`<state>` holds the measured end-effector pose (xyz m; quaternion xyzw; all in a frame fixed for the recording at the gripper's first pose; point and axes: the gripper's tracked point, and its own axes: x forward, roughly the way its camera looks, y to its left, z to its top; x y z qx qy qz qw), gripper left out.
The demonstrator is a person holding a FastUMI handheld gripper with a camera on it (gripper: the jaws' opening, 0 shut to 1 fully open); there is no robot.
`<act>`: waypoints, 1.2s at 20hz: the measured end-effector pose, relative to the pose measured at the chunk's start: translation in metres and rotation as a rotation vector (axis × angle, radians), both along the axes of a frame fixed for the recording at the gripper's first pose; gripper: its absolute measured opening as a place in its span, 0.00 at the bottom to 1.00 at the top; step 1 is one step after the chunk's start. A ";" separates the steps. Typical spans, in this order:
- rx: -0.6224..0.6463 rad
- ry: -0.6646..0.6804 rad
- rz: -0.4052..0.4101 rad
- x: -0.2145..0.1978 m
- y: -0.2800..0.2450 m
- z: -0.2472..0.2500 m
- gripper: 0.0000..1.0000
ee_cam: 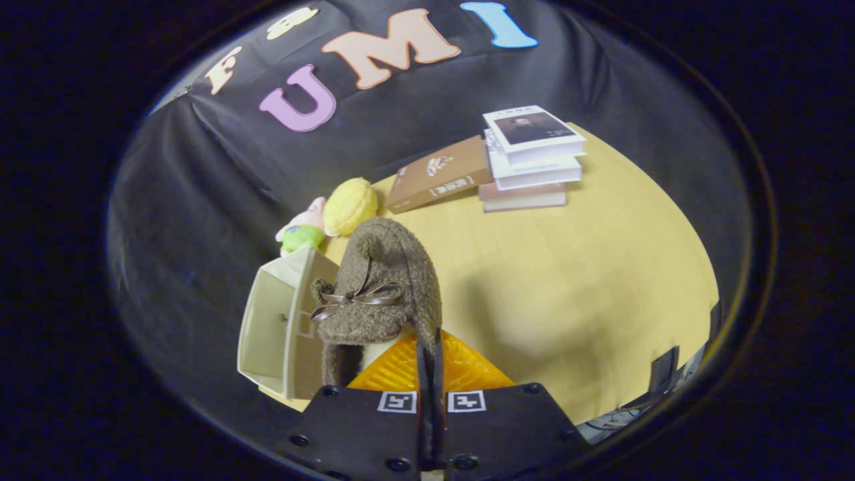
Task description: Open the storage box then place both shoes into the box .Put the left shoe in first, then the right shoe, with the right side of both shoes facing outward in a uniform manner.
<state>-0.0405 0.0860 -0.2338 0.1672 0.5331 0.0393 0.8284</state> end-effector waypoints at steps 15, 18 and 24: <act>0.114 0.005 0.083 0.012 0.198 0.005 0.03; 0.081 0.039 0.077 0.005 0.208 -0.011 0.03; 0.033 0.007 0.067 0.007 0.208 -0.016 0.26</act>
